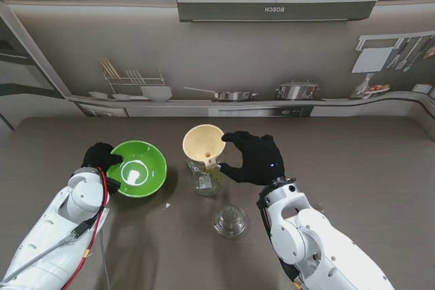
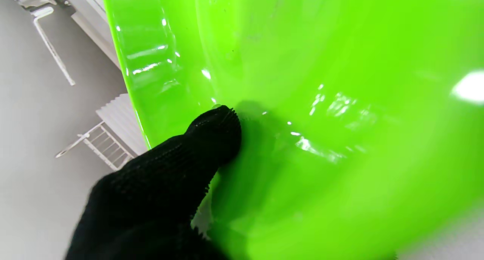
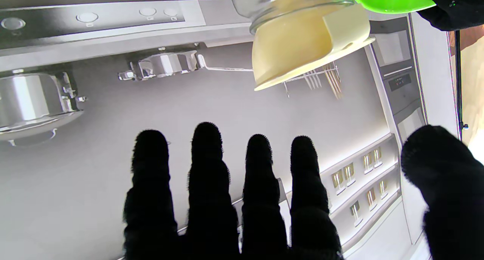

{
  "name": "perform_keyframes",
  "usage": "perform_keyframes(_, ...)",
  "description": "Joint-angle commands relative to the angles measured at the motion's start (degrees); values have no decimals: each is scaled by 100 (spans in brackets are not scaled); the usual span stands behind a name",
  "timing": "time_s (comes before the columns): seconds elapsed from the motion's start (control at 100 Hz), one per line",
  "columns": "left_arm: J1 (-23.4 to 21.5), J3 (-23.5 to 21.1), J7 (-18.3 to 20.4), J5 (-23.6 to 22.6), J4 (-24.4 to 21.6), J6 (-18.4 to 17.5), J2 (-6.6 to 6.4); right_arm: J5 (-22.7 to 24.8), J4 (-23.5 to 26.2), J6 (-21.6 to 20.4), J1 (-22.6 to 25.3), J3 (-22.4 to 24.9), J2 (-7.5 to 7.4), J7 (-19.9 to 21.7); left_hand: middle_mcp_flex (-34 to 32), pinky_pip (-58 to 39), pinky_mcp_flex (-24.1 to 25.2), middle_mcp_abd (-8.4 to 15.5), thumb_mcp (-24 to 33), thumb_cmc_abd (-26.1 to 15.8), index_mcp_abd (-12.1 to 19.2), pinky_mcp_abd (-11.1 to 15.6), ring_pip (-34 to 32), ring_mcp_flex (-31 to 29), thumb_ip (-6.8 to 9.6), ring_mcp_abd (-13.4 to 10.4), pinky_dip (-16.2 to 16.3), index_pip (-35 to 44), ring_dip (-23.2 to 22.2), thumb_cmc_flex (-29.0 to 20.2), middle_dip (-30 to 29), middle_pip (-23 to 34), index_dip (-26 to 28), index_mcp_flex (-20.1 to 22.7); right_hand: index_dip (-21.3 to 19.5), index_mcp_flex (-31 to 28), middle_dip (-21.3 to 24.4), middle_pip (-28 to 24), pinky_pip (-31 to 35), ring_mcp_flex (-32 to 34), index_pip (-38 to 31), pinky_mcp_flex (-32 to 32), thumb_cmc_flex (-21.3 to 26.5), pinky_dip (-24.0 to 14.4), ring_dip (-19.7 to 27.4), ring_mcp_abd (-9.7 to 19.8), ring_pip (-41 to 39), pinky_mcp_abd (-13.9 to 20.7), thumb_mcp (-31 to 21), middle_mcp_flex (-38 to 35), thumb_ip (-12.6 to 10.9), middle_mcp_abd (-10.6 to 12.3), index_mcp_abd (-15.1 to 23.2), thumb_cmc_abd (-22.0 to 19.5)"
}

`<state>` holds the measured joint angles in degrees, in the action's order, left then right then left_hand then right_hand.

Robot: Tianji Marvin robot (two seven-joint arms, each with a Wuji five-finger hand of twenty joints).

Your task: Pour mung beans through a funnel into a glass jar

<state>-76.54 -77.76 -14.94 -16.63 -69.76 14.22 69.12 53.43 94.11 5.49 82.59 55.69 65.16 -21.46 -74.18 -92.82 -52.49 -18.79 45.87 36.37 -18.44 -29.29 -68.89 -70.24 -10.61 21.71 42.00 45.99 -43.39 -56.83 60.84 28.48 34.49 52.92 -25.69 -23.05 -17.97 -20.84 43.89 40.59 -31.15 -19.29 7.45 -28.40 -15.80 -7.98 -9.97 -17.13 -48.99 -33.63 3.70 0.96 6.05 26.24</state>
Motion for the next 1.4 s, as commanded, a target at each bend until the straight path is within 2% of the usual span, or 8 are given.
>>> perform_keyframes(0.0, 28, 22, 113, 42, 44, 46, 54, 24, 55, -12, 28, -1, 2, 88, -159, 94, 26, -281, 396, -369, 401, -12, -46, -184, 223, 354, 133, 286, -102, -708, 103, 53, 221, 396, 123, 142, 63, 1, -80, -4, 7, 104, -237, 68, 26, 38, -6, 59, -4, 48, -150, -23, -30, -157)
perform_keyframes(0.56, 170, 260, 268, 38, 288, 381, 53, -8, 53, -56, 51, 31, -3, 126, -64, 108, 221, -319, 311, -393, 395, 4, 88, -159, 203, 443, 173, 240, -99, -717, 134, 1, 225, 321, 119, 133, 61, 3, -74, 17, 6, 99, -234, 65, 22, 45, -15, 52, -11, 41, -152, -33, -32, -162)
perform_keyframes(0.69, 171, 315, 379, -13, 303, 454, 25, -22, 50, -62, 65, 39, -3, 130, 104, 197, 566, -323, 2, -562, 396, 8, 445, -92, 214, 502, 288, 268, -273, -848, 331, -126, 215, 174, 118, 135, 61, 0, -73, 25, 7, 99, -238, 65, 22, 42, -16, 51, -13, 30, -151, -34, -30, -167)
perform_keyframes(0.79, 144, 336, 453, -92, 268, 557, -2, -29, 50, -74, 75, 47, -5, 139, 296, 335, 939, -281, -273, -694, 394, 53, 618, 230, 228, 501, 365, 334, -468, -960, 493, -243, 192, -28, 117, 135, 61, -1, -70, 26, 6, 96, -242, 65, 22, 39, -15, 51, -14, 25, -151, -31, -34, -172)
perform_keyframes(0.91, 116, 333, 486, -138, 221, 649, -14, -38, 52, -86, 82, 52, -7, 155, 424, 550, 1265, -267, -327, -716, 358, 36, 828, 532, 238, 563, 359, 329, -471, -990, 415, -419, 67, -90, 117, 133, 62, 2, -70, 35, 6, 97, -242, 65, 20, 47, -18, 47, -15, 28, -151, -42, -33, -173)
perform_keyframes(1.09, 89, 323, 571, -238, 189, 687, -54, -58, 56, -97, 87, 52, -5, 163, 624, 763, 1642, -281, -136, -508, 281, 47, 1004, 911, 224, 570, 442, -267, -518, -632, 400, -589, -385, -218, 116, 130, 61, -2, -67, 41, 6, 94, -242, 66, 20, 35, -19, 52, -22, 16, -154, -42, -28, -187)
perform_keyframes(1.19, 83, 326, 627, -338, 195, 669, -86, -64, 60, -98, 87, 53, -6, 177, 764, 935, 1882, -271, -29, -402, 279, 87, 1127, 1144, 222, 563, 457, -623, -516, -409, 445, -681, -395, -262, 114, 121, 62, -1, -65, 55, 3, 90, -240, 66, 18, 36, -24, 49, -28, 12, -155, -44, -34, -186)
perform_keyframes(1.39, 74, 339, 714, -502, 192, 731, -133, -81, 64, -98, 87, 50, -3, 185, 1190, 2052, 2653, -245, 54, -274, 275, -4, 2345, 1805, 253, 617, 57, -1343, 9, -42, -457, -1155, -469, -369, 111, 119, 61, -4, -59, 86, -2, 85, -241, 66, 10, 41, -40, 49, -43, 0, -154, -50, -30, -194)
